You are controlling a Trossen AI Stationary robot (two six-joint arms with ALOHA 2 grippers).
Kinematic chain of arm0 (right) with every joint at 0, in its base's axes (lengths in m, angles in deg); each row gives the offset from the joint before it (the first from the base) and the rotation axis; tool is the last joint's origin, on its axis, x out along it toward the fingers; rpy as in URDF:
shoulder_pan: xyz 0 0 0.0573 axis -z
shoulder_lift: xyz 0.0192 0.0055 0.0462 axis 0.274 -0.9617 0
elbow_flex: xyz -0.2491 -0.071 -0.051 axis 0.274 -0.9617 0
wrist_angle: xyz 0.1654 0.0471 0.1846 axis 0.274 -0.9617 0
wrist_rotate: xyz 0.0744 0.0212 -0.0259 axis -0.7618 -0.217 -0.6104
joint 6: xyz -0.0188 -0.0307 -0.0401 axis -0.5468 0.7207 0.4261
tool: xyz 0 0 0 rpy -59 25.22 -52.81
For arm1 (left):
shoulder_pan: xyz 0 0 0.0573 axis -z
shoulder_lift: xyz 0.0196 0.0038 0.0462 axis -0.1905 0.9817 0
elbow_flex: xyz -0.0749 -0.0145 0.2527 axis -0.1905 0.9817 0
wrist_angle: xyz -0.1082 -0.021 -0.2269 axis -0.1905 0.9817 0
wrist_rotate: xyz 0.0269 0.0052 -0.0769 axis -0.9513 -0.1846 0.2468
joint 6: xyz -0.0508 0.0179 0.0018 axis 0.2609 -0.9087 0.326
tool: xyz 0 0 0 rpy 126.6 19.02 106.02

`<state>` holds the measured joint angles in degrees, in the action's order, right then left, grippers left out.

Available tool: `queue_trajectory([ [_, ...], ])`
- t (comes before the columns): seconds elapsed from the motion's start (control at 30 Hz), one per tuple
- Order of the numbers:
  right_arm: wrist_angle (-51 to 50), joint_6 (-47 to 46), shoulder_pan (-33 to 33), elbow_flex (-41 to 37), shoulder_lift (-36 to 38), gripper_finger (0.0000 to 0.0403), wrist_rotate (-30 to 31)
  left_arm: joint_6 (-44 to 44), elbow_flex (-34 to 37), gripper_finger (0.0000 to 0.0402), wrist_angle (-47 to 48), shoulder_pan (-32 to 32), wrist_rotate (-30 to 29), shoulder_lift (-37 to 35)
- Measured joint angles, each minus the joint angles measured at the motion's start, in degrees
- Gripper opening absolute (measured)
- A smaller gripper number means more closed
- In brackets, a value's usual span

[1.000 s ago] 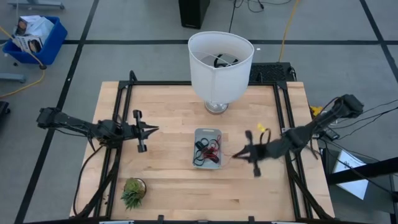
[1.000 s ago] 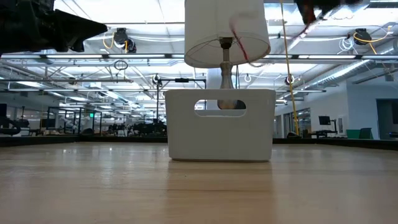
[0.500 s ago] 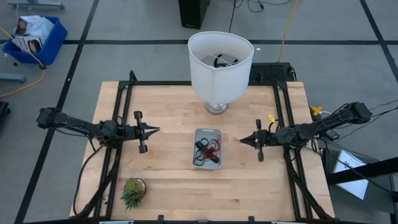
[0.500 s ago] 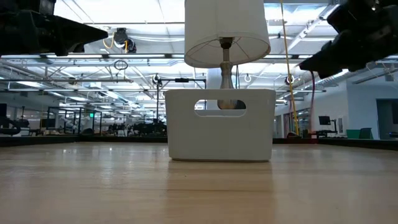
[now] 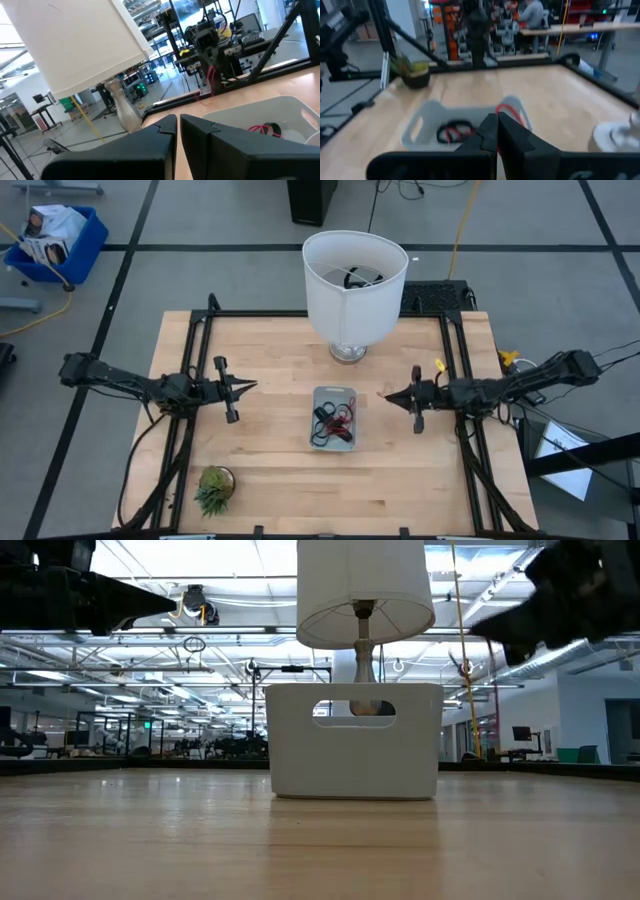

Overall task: Pick and place rubber bands into bin
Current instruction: Put the red rubber band into the gray bin

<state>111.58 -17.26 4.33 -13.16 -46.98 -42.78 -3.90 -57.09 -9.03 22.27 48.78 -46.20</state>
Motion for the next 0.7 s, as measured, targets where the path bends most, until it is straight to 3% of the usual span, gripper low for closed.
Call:
queue_trajectory([
  [0.2, -1.53, 3.27, 0.0, 9.05, -6.8, 0.0, 0.0, 0.04, 0.0, 0.0031, 0.0, -0.02, 0.0, 0.0],
  [0.53, -2.99, 10.81, 0.02, 28.83, -28.97, 0.0, -2.93, 0.17, 0.0, 0.0031, -0.02, -0.01, 0.0, -0.01],
  [0.7, -5.48, 11.34, 1.92, 33.81, -38.03, 0.0, -3.11, 0.42, 0.0, 0.0031, -0.04, -0.02, 0.0, -0.01],
])
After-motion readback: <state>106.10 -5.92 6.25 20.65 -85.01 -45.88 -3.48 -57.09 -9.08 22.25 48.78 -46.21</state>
